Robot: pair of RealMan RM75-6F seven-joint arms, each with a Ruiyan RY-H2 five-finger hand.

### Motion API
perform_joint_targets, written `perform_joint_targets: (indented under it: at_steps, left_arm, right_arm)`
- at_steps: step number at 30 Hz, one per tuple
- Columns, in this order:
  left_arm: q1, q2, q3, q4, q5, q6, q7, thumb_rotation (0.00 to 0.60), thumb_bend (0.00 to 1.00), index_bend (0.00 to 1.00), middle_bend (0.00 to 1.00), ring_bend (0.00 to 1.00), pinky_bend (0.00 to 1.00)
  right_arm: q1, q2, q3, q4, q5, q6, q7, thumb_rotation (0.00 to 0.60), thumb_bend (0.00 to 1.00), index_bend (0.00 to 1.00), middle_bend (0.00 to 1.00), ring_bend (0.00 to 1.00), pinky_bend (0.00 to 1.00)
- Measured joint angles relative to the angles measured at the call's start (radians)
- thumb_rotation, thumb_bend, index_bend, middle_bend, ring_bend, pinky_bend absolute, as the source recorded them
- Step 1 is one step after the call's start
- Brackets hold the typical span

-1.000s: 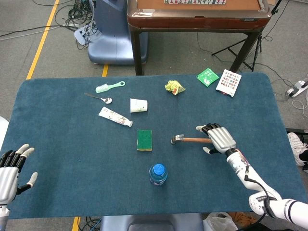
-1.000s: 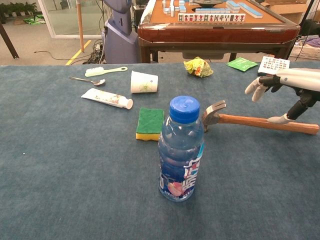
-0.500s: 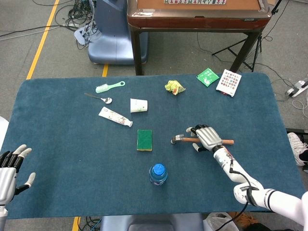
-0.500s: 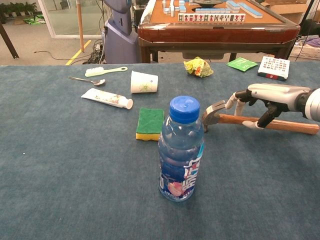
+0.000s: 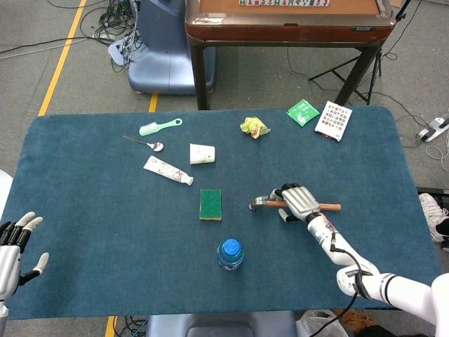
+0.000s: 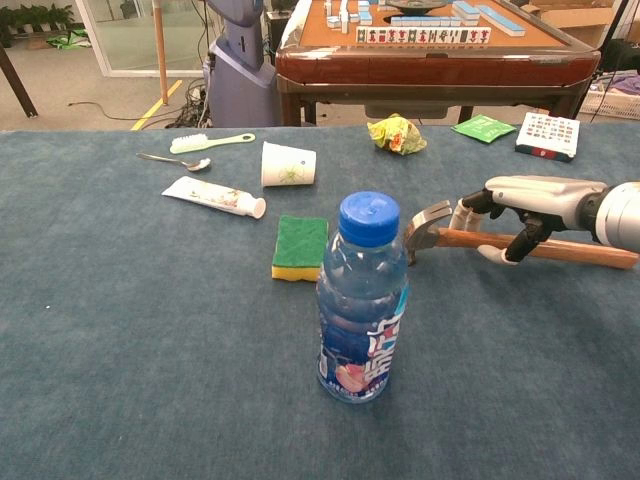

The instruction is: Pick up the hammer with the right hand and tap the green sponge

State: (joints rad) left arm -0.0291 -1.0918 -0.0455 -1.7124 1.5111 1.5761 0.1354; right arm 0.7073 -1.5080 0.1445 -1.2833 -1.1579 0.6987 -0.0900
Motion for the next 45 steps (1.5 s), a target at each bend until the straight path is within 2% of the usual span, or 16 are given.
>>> perform_joint_targets:
  at_steps: [15, 27, 45]
  left_arm:
    - [-0.009, -0.008, -0.004, 0.006, -0.006, -0.017, 0.002, 0.600, 0.28, 0.18, 0.13, 0.15, 0.08]
    - [-0.010, -0.005, -0.002, 0.005, -0.008, -0.022, 0.003, 0.600, 0.28, 0.18, 0.13, 0.15, 0.08]
    - [-0.006, -0.004, 0.002, 0.006, -0.007, -0.022, 0.000, 0.600, 0.28, 0.18, 0.13, 0.15, 0.08]
  right_arm:
    - [0.006, -0.003, -0.016, 0.001, 0.026, -0.002, -0.008, 0.598, 0.63, 0.33, 0.36, 0.16, 0.20]
    - [0.010, -0.020, -0.025, 0.008, 0.034, 0.000, -0.011, 0.599, 0.65, 0.33, 0.37, 0.17, 0.20]
    - [0.017, -0.030, -0.026, 0.010, 0.067, 0.005, -0.034, 0.599, 0.76, 0.34, 0.37, 0.18, 0.20]
